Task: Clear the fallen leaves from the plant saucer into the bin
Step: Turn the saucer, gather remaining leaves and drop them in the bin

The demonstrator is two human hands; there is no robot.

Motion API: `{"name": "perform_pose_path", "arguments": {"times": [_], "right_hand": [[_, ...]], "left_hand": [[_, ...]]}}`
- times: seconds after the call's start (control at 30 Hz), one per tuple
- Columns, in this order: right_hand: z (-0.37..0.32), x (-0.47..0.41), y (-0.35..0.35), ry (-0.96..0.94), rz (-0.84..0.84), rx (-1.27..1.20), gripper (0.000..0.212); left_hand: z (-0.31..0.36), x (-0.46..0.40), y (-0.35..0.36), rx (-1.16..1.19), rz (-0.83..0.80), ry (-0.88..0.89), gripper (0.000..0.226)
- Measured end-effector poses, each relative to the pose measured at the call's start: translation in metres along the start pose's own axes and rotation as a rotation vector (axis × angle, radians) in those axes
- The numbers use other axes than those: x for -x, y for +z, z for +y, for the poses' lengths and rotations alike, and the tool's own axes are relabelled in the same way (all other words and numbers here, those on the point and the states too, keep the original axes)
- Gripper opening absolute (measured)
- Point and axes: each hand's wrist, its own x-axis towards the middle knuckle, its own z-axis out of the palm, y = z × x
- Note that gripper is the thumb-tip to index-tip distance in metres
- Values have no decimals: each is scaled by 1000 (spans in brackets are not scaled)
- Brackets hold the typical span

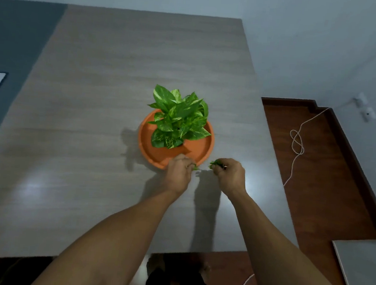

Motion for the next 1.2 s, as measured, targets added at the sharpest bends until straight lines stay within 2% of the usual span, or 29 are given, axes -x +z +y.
{"name": "perform_pose_path", "arguments": {"times": [0.23,0.47,0.63,0.7,0.87,1.1,1.2], "right_hand": [[59,23,-82,122,120,-72,12],[157,21,-173,173,183,-116,13],[238,10,-236,152,155,-49,5],[277,8,-268,139,106,-22,10],[321,11,-297,136,66,-57,19],[367,4,-284,196,5,-121,22],[391,-3,-256,212,-19,-168,39]], "left_hand": [[71,1,62,-36,-102,152,17],[162,13,164,-78,-162,196,15],[218,27,251,-65,-101,109,15],[247,39,293,-60,-43,55,17],[279,62,342,-3,46,-80,17],[272,81,400,93,147,-334,16],[244,87,428,114,158,-427,15]]}}
